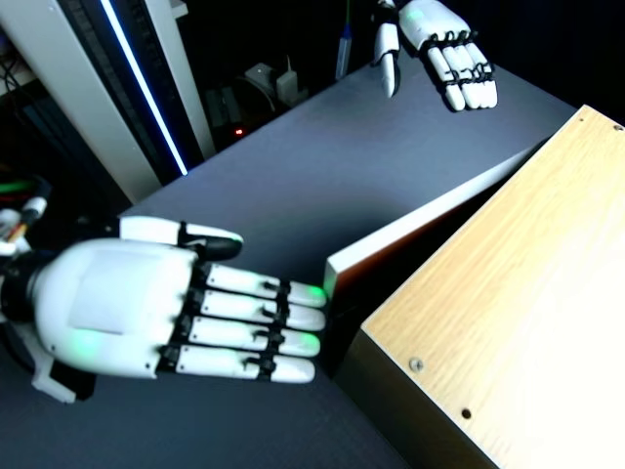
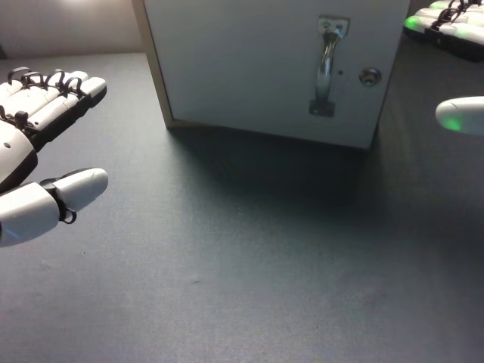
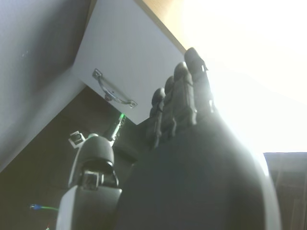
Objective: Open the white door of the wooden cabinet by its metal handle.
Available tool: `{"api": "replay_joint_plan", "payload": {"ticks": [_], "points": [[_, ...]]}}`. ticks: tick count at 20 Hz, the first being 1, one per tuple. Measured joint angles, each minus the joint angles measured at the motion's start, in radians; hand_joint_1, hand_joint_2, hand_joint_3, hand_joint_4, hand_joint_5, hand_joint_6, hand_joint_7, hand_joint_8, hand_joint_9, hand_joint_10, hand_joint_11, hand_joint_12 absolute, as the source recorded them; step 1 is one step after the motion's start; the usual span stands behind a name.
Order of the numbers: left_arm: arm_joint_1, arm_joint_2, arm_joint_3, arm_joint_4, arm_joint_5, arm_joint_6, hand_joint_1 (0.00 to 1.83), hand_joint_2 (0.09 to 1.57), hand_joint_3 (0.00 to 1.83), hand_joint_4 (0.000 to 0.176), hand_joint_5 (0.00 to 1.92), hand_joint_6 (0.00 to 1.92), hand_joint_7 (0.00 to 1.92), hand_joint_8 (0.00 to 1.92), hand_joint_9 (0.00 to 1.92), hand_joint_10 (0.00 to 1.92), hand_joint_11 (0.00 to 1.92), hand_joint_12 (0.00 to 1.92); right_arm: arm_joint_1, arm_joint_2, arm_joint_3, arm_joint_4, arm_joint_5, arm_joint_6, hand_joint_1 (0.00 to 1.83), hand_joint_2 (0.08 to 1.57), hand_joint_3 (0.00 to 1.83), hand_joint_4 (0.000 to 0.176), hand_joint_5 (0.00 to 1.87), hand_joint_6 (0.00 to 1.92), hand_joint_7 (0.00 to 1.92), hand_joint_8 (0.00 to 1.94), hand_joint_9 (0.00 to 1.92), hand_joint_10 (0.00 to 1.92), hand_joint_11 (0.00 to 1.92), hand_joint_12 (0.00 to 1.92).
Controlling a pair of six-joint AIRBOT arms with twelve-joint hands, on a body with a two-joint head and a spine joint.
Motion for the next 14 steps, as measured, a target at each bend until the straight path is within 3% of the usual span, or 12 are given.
{"api": "replay_joint_plan", "payload": {"ticks": [6, 14], "points": [[0.013, 0.000, -0.001, -0.005, -0.015, -0.003, 0.00, 1.41, 0.00, 0.000, 0.05, 0.00, 0.06, 0.00, 0.09, 0.00, 0.00, 0.40, -0.062, 0.076, -0.073, -0.031, 0.128, 0.011, 0.00, 1.39, 0.02, 0.000, 0.00, 0.00, 0.00, 0.00, 0.00, 0.00, 0.00, 0.00], [0.024, 0.000, -0.005, -0.013, -0.020, -0.005, 0.00, 1.41, 0.00, 0.000, 0.08, 0.00, 0.08, 0.00, 0.10, 0.00, 0.00, 0.40, -0.077, 0.077, -0.029, 0.021, 0.105, 0.014, 0.00, 1.35, 0.00, 0.000, 0.00, 0.00, 0.00, 0.00, 0.00, 0.00, 0.03, 0.01]]}}
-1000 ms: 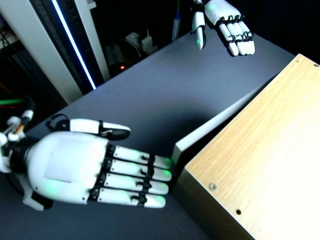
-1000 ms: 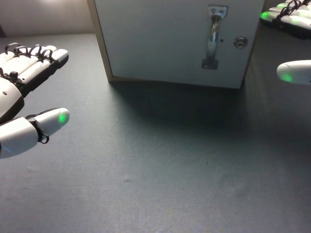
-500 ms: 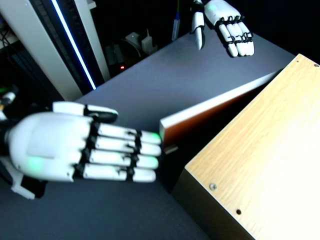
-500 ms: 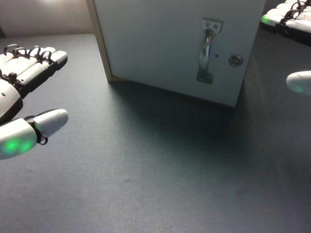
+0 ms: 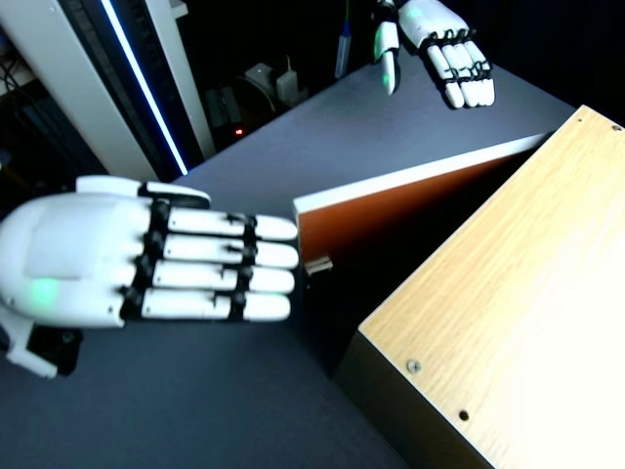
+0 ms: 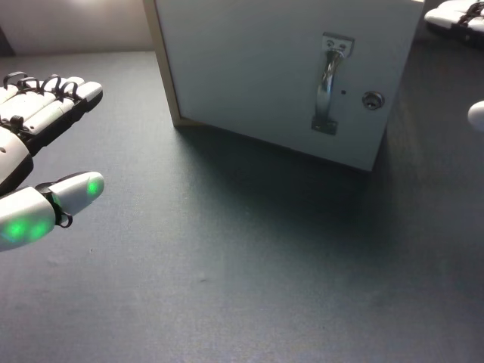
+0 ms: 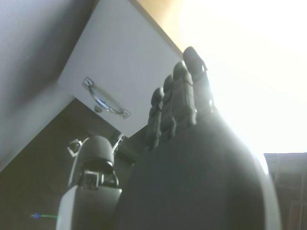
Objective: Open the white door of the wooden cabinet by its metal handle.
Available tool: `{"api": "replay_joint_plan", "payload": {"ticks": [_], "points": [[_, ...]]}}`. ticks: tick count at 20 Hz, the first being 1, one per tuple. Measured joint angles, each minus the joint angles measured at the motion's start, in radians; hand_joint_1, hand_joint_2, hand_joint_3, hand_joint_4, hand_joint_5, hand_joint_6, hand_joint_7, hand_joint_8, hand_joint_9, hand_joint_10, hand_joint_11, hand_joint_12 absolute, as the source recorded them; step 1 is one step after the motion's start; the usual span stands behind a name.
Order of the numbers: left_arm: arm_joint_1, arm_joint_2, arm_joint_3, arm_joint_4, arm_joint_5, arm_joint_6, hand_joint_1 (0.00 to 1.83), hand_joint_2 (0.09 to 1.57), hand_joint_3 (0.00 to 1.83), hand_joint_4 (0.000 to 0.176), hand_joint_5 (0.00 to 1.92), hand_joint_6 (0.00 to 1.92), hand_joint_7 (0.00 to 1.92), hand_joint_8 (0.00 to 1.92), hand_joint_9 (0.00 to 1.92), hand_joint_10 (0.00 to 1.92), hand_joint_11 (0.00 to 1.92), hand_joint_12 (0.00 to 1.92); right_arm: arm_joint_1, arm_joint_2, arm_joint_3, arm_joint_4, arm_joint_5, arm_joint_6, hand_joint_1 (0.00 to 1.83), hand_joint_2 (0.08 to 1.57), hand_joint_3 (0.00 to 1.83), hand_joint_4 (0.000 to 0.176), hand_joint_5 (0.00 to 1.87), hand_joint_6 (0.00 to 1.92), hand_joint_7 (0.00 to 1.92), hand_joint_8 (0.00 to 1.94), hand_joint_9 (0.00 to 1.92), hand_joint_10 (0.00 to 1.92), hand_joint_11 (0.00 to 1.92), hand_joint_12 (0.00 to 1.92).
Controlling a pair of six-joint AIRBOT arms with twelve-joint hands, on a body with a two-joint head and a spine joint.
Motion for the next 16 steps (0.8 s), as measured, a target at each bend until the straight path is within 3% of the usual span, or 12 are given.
{"api": "replay_joint_plan", "payload": {"ticks": [9, 16], "points": [[0.000, -0.011, 0.000, 0.000, 0.000, -0.002, 0.00, 1.39, 0.00, 0.000, 0.05, 0.00, 0.06, 0.00, 0.08, 0.00, 0.00, 0.36, 0.018, -0.048, 0.037, 0.000, -0.030, -0.001, 0.00, 1.31, 0.00, 0.000, 0.00, 0.00, 0.00, 0.00, 0.00, 0.00, 0.00, 0.00], [0.000, -0.013, 0.000, -0.001, 0.001, -0.003, 0.00, 1.42, 0.00, 0.000, 0.06, 0.00, 0.07, 0.00, 0.10, 0.01, 0.00, 0.38, 0.099, -0.134, 0.084, -0.048, -0.079, -0.001, 0.00, 1.32, 0.00, 0.000, 0.00, 0.00, 0.00, 0.00, 0.00, 0.00, 0.00, 0.00]]}}
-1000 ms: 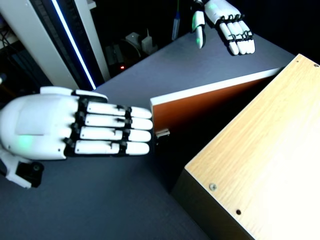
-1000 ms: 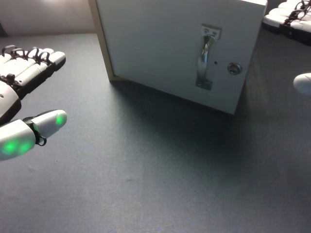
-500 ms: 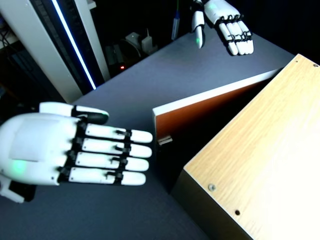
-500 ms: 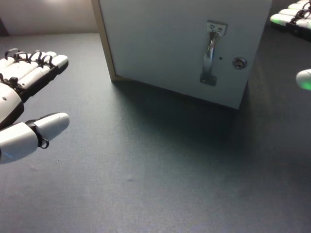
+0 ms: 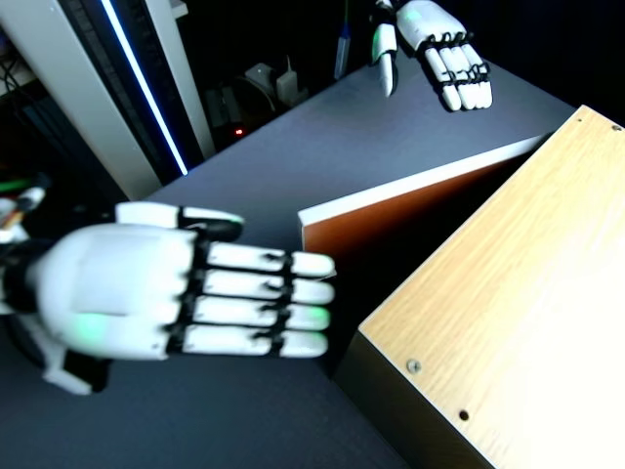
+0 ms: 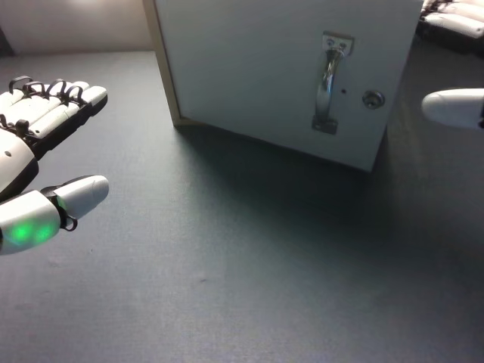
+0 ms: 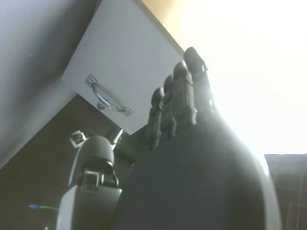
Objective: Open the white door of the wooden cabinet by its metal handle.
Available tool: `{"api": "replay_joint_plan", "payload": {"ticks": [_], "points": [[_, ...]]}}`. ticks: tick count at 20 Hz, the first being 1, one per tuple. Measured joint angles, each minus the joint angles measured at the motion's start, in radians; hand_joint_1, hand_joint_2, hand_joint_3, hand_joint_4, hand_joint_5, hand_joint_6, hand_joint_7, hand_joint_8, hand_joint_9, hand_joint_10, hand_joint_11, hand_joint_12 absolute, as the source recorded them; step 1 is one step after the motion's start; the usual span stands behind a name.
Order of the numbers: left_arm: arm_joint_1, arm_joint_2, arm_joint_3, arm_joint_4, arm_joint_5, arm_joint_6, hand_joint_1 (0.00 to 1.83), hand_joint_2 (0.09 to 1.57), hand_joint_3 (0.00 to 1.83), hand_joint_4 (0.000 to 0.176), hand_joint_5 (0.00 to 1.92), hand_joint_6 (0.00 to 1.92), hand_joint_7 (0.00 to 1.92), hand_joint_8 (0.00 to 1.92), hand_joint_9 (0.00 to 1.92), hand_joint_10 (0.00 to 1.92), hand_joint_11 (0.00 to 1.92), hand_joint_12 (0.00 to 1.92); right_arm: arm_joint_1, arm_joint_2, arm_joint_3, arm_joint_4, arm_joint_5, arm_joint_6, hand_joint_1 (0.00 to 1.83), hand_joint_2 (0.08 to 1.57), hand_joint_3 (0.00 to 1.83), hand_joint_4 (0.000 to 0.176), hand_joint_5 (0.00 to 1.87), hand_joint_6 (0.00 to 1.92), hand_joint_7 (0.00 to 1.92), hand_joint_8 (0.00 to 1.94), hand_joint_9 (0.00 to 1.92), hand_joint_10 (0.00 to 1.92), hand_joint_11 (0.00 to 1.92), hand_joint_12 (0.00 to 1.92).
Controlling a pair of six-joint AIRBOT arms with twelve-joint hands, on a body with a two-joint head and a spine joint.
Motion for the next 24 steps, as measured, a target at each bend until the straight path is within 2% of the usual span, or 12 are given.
{"api": "replay_joint_plan", "payload": {"ticks": [3, 8, 14, 17, 21, 23, 24], "points": [[0.000, -0.001, 0.001, -0.002, -0.001, 0.000, 0.00, 1.41, 0.00, 0.000, 0.07, 0.00, 0.07, 0.00, 0.10, 0.00, 0.00, 0.38, 0.001, 0.001, -0.023, -0.034, -0.005, 0.000, 0.00, 1.35, 0.01, 0.000, 0.00, 0.00, 0.00, 0.00, 0.00, 0.00, 0.00, 0.00], [0.002, -0.001, 0.001, -0.002, -0.002, -0.007, 0.00, 1.41, 0.00, 0.000, 0.06, 0.00, 0.08, 0.00, 0.13, 0.01, 0.00, 0.46, 0.001, 0.000, -0.053, -0.077, 0.004, 0.011, 0.00, 1.31, 0.00, 0.000, 0.00, 0.00, 0.00, 0.00, 0.00, 0.00, 0.00, 0.00], [0.013, 0.000, 0.001, -0.012, -0.018, -0.015, 0.00, 1.40, 0.00, 0.000, 0.05, 0.00, 0.08, 0.00, 0.11, 0.00, 0.00, 0.39, 0.001, 0.001, -0.080, -0.129, 0.044, 0.059, 0.00, 1.40, 0.01, 0.000, 0.00, 0.00, 0.00, 0.00, 0.00, 0.00, 0.00, 0.00], [0.019, 0.000, 0.001, -0.021, -0.025, -0.015, 0.00, 1.39, 0.00, 0.000, 0.05, 0.00, 0.07, 0.00, 0.06, 0.00, 0.00, 0.20, 0.001, -0.004, -0.088, -0.163, 0.067, 0.082, 0.02, 1.41, 0.00, 0.000, 0.00, 0.00, 0.00, 0.00, 0.00, 0.00, 0.00, 0.00], [0.024, 0.003, 0.001, -0.032, -0.037, -0.016, 0.00, 1.38, 0.00, 0.000, 0.06, 0.00, 0.08, 0.00, 0.08, 0.01, 0.00, 0.29, 0.001, -0.004, -0.099, -0.220, 0.112, 0.127, 0.00, 1.44, 0.01, 0.000, 0.00, 0.00, 0.00, 0.00, 0.00, 0.00, 0.00, 0.00], [0.026, 0.005, 0.001, -0.032, -0.043, -0.016, 0.00, 1.39, 0.00, 0.000, 0.06, 0.00, 0.07, 0.00, 0.07, 0.00, 0.00, 0.29, 0.001, -0.006, -0.101, -0.244, 0.119, 0.137, 0.10, 1.42, 0.00, 0.000, 0.00, 0.00, 0.00, 0.00, 0.00, 0.00, 0.00, 0.00], [0.026, 0.005, 0.001, -0.033, -0.043, -0.016, 0.00, 1.39, 0.00, 0.000, 0.06, 0.00, 0.07, 0.00, 0.07, 0.00, 0.00, 0.31, 0.001, -0.010, -0.102, -0.253, 0.119, 0.137, 0.09, 1.42, 0.00, 0.000, 0.00, 0.00, 0.00, 0.00, 0.00, 0.00, 0.00, 0.00]]}}
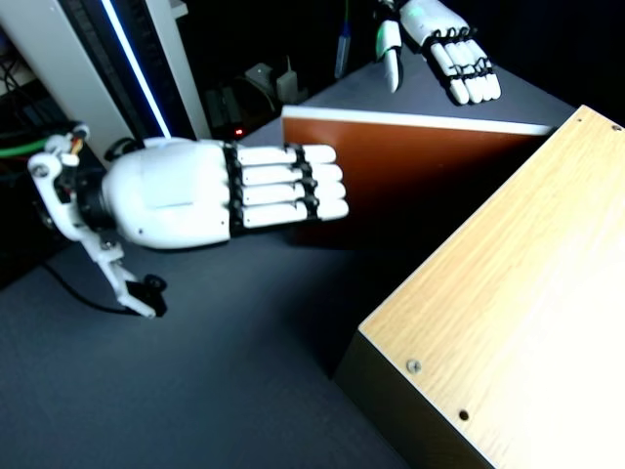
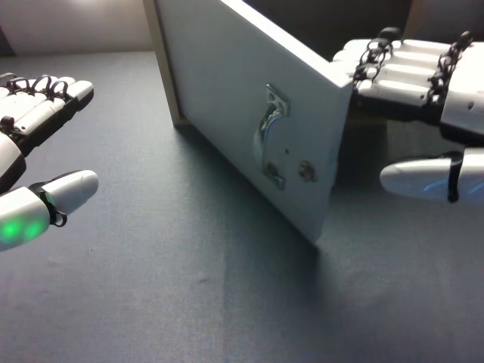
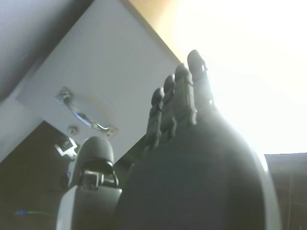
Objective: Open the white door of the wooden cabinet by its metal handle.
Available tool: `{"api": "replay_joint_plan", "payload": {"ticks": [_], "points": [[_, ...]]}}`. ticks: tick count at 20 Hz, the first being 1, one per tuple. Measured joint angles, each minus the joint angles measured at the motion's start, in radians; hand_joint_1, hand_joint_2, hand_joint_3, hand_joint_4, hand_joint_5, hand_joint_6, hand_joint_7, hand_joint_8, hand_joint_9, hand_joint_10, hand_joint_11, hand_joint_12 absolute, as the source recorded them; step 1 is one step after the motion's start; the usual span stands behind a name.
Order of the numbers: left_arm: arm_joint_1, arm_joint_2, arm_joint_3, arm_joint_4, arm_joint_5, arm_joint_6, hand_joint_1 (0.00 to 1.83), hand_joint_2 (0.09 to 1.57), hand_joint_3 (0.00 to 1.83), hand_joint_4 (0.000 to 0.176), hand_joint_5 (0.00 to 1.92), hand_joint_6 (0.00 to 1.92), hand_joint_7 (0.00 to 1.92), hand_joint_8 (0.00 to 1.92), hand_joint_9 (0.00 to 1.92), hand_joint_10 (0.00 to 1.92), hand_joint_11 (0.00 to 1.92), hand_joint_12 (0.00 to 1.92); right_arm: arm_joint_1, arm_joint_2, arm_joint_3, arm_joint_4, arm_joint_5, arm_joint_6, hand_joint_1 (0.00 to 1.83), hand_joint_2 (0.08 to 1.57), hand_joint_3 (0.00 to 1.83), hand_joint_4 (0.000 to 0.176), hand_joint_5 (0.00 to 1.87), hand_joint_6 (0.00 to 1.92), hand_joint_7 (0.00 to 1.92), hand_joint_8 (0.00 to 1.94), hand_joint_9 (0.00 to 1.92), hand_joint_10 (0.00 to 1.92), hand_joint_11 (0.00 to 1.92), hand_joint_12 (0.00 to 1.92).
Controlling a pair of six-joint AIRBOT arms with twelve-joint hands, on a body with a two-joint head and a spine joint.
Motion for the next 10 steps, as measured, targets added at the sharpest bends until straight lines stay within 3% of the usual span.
{"api": "replay_joint_plan", "payload": {"ticks": [3, 10], "points": [[0.000, 0.000, 0.000, -0.003, -0.003, 0.000, 0.00, 1.39, 0.00, 0.000, 0.08, 0.01, 0.08, 0.00, 0.09, 0.00, 0.00, 0.45, 0.003, -0.033, -0.008, -0.035, 0.001, 0.014, 0.06, 1.43, 0.00, 0.000, 0.00, 0.00, 0.00, 0.00, 0.00, 0.00, 0.02, 0.01], [0.000, 0.002, 0.000, -0.013, -0.003, 0.000, 0.00, 1.28, 0.00, 0.000, 0.04, 0.00, 0.07, 0.00, 0.07, 0.00, 0.00, 0.40, 0.003, -0.089, -0.008, -0.086, 0.003, 0.026, 0.06, 1.43, 0.00, 0.000, 0.00, 0.00, 0.00, 0.00, 0.00, 0.00, 0.00, 0.00]]}}
